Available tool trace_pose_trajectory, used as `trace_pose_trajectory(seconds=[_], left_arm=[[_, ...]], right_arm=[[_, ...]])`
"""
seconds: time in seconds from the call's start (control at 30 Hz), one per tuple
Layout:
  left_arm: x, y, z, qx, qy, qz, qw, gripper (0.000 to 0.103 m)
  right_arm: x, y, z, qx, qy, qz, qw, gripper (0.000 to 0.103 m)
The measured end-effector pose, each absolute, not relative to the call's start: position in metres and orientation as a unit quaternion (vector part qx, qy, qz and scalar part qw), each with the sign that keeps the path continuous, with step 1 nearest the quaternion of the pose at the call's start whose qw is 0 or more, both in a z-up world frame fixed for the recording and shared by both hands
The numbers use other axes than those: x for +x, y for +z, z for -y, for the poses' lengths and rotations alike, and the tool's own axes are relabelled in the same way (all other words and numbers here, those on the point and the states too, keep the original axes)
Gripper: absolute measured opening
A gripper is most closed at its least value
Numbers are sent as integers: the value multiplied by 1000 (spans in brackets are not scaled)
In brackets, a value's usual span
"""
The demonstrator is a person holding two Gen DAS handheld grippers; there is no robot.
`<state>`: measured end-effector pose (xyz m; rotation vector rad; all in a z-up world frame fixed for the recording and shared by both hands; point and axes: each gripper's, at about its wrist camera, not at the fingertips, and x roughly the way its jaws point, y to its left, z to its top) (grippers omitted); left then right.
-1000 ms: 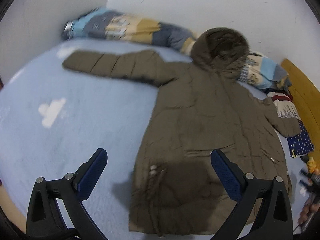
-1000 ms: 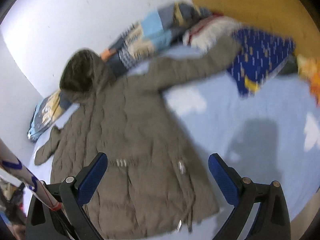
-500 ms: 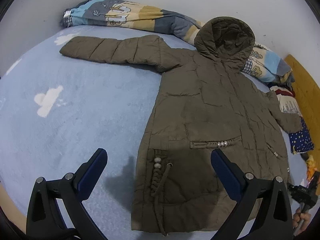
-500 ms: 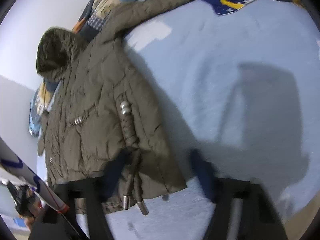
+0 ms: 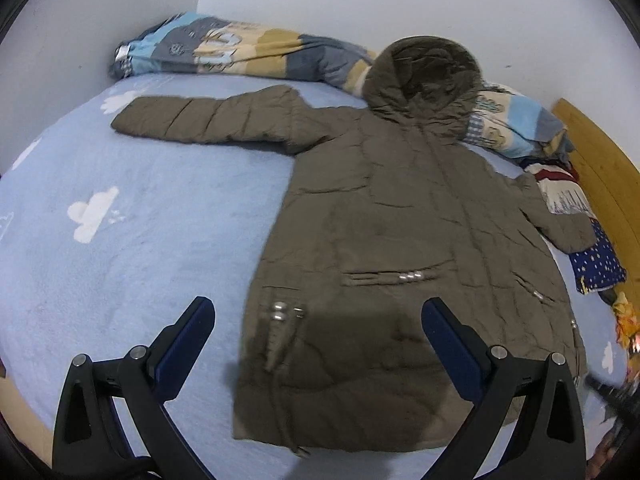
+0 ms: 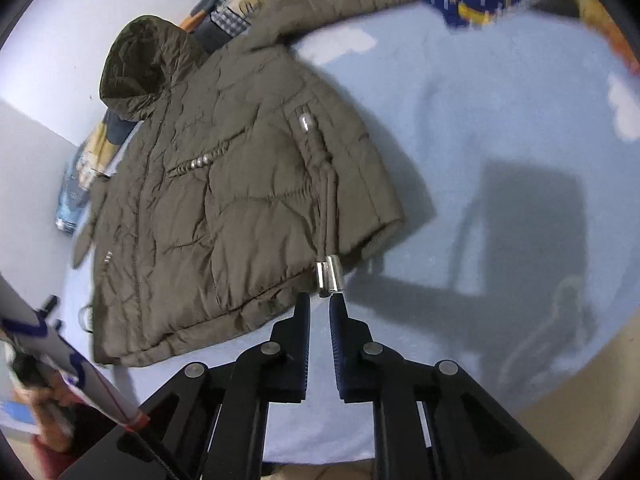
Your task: Fold large clothes
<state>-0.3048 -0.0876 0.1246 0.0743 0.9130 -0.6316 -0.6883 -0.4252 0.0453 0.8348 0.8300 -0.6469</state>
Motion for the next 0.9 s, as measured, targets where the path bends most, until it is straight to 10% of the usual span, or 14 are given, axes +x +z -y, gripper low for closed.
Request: trace_pose_trajectory(seconds=[0.17,0.37,0.9], left_arm=[[-324,122,90,64,-301,-426,851,103],[-334,132,74,35,-299,-409,862,103],[-349,125,74,31,-322,-386,864,103]], right_arm=[[-694,88,428,337,-353,-310,815,96],[-706,72,459,427,-344,-290,785,63],[-598,115,364,271,-274,-302,872,63]])
